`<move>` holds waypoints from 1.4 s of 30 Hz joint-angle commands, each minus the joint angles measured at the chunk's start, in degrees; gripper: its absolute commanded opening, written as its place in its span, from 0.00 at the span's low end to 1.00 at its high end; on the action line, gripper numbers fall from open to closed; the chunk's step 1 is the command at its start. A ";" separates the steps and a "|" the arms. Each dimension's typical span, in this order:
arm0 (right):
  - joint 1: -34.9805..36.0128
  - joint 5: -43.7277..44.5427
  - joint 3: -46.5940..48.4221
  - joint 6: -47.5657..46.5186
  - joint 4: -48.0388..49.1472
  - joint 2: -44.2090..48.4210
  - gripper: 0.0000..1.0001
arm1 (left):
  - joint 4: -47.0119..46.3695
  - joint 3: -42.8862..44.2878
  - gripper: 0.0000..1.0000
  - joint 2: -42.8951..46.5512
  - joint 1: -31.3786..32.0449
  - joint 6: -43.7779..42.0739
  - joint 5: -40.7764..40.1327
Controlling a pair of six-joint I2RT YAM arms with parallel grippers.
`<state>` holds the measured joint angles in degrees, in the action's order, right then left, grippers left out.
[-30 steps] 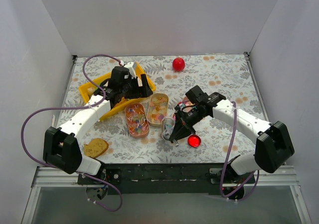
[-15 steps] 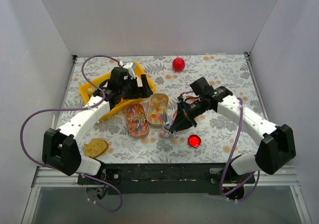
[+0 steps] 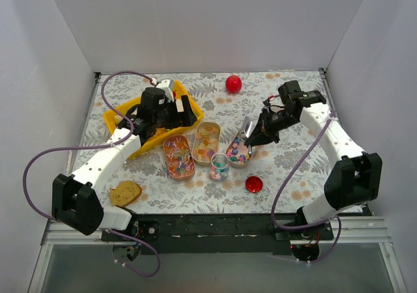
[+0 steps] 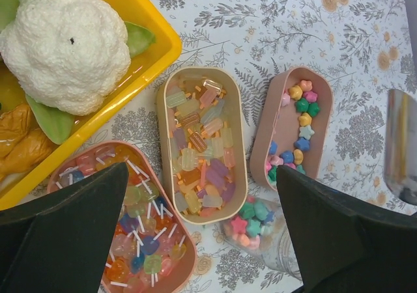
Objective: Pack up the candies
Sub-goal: Place the fake candies in the packing bottle, then scoop the fake candies from the storage box.
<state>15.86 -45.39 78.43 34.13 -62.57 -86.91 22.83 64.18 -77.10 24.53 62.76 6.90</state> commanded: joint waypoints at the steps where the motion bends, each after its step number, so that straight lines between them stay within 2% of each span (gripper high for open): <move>1: -0.21 11.01 -0.12 -8.55 -5.11 -3.87 0.01 | 0.72 -0.29 0.98 2.92 -0.19 -1.41 -1.97; 4: -0.30 14.09 -0.03 -9.08 -4.41 -5.37 0.01 | 0.99 -0.81 0.98 3.36 -0.28 -1.59 -2.32; 11: 0.49 13.57 -6.88 -6.89 1.48 -6.34 0.01 | 1.52 -1.52 0.98 3.80 -0.28 -1.33 -2.50; 17: 3.12 12.70 -7.42 -4.69 4.47 -7.92 0.01 | 1.60 -1.87 0.98 3.71 -0.28 -1.24 -2.59; 28: 5.32 2.50 -12.16 -1.70 7.11 -10.38 0.01 | 0.73 -3.45 0.98 4.59 -0.28 -1.06 -3.12; 35: 5.24 -5.23 -11.11 -2.31 5.09 -12.31 0.01 | 0.02 -5.38 0.98 5.47 -0.19 -0.19 -3.64; 42: 5.32 -9.28 -9.54 -0.82 7.63 -16.70 0.01 | -0.07 -5.30 0.98 4.77 -0.28 -0.36 -4.35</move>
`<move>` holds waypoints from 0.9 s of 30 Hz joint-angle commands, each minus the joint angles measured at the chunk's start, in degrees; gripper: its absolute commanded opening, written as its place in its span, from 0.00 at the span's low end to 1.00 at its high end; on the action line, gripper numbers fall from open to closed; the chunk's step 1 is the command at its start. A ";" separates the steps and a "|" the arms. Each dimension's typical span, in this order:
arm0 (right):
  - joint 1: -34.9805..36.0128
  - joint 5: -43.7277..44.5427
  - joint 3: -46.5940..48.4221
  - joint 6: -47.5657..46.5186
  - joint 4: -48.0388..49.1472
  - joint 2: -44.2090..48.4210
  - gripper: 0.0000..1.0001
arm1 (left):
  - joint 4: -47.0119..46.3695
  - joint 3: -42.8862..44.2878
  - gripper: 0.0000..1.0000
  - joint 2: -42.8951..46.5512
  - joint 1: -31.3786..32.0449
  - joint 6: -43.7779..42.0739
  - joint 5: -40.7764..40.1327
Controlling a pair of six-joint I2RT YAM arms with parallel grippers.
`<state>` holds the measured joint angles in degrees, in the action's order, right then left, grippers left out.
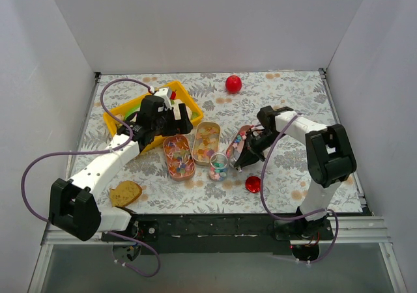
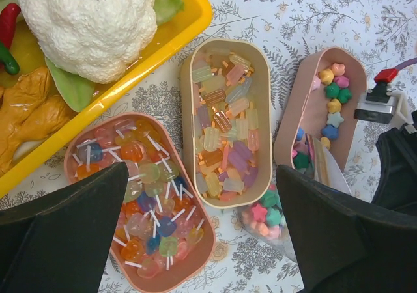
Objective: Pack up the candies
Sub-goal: Scoop the fake candies from the storage box.
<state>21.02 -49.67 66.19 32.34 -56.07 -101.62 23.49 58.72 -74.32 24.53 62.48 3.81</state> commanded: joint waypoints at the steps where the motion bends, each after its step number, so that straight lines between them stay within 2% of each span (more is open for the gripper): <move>1: 0.17 -5.09 4.19 0.97 1.06 -3.04 0.01 | -0.63 0.43 0.98 1.90 -0.19 -0.16 -1.35; 10: -1.85 -4.91 7.46 1.06 0.62 -7.71 0.01 | -0.55 1.49 0.98 0.32 -0.28 -0.43 -2.14; 18: -6.07 -0.26 10.00 0.01 -1.05 -9.82 0.01 | -0.55 1.84 0.98 -0.21 -0.28 -0.43 -2.50; 27: -6.78 6.86 11.50 -0.69 0.88 -12.89 0.01 | -0.37 2.01 0.98 -0.12 -0.19 -0.34 -2.32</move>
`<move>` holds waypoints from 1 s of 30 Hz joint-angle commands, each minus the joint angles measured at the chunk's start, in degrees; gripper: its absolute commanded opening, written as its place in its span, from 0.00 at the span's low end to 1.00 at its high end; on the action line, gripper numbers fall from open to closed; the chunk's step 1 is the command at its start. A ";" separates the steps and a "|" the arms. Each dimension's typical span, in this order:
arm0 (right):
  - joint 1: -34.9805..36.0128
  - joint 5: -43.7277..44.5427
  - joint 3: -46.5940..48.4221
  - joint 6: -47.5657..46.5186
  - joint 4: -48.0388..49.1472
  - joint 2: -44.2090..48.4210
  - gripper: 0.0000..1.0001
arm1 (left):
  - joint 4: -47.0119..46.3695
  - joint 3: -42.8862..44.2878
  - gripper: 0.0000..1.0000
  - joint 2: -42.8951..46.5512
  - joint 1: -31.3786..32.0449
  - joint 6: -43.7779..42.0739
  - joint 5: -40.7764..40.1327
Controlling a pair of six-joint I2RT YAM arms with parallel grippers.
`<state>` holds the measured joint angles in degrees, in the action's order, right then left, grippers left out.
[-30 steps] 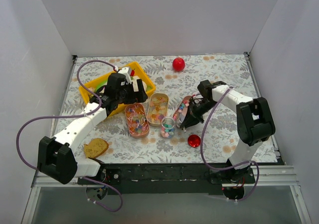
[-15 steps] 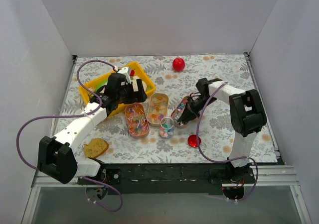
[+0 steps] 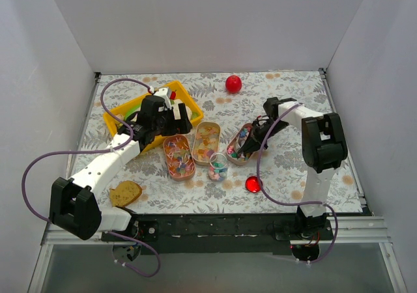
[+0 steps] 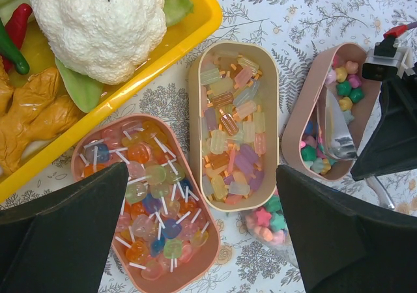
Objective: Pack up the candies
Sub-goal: Scoop the fake candies from the storage box.
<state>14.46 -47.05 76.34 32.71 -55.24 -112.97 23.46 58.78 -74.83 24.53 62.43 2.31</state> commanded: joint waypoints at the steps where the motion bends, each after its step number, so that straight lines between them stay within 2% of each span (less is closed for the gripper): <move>1: -0.13 5.55 1.62 -1.59 -0.21 -1.73 0.01 | -0.17 2.04 0.98 0.38 -0.28 -0.30 -0.72; 10: -0.22 14.96 4.26 -5.11 -2.94 -2.52 0.01 | -0.70 1.68 0.98 -0.05 -0.28 -0.56 1.99; 19: -0.22 23.83 11.55 -6.78 -5.39 -4.36 0.01 | -1.58 2.47 0.98 -1.11 -0.19 -1.26 4.64; 30: -0.39 28.32 15.07 -9.33 -6.81 -7.62 0.01 | -1.67 2.04 0.98 -0.85 -0.28 -1.00 4.55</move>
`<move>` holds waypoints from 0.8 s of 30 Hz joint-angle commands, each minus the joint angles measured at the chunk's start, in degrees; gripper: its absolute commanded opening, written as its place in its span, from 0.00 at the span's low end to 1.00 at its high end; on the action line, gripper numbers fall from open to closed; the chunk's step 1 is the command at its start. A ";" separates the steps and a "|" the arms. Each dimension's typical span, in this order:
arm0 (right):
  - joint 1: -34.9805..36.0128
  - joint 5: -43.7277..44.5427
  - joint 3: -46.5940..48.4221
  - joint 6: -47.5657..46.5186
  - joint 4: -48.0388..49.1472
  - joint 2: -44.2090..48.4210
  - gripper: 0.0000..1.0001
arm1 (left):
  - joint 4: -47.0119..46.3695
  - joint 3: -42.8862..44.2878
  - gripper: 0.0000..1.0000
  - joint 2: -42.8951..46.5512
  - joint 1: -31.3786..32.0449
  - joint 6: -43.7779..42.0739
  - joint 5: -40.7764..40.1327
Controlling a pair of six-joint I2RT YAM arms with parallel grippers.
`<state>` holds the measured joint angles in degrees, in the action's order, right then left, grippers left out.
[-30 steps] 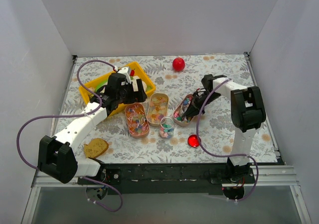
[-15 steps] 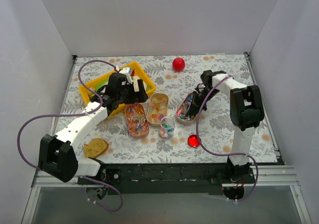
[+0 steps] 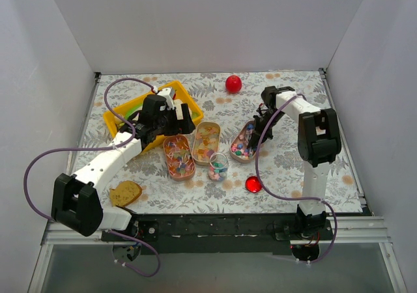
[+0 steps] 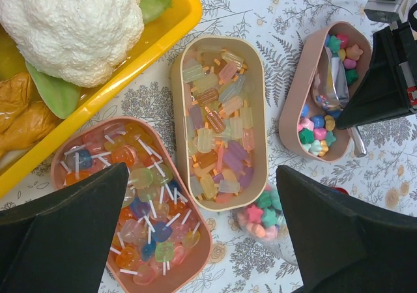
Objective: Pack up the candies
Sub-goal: Scoop the fake candies from the storage box.
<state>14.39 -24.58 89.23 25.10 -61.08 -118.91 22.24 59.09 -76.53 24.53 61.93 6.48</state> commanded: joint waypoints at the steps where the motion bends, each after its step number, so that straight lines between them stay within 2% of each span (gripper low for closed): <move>1: -0.33 7.08 2.18 -1.90 -1.15 -1.76 0.01 | -0.44 1.56 0.98 0.86 -0.19 -0.50 0.37; 8: 0.89 14.02 0.95 -3.39 0.17 -1.06 0.01 | -0.62 1.20 0.98 0.95 -0.19 -0.41 0.29; 10: 1.42 13.60 -0.37 -4.97 2.09 -0.36 0.01 | -0.62 1.11 0.98 0.86 -0.28 -0.41 0.29; 19: 4.41 20.43 -8.10 -7.43 6.50 7.20 0.01 | -0.62 0.94 0.98 0.95 -0.28 -0.32 0.02; 24: 5.82 22.82 -9.08 -8.58 6.15 11.94 0.01 | -0.71 0.94 0.98 1.03 -0.28 -0.41 0.02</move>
<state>19.64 -8.69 81.32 18.79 -54.46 -110.89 22.22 59.09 -76.53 24.53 61.95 6.48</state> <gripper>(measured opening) 0.080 0.982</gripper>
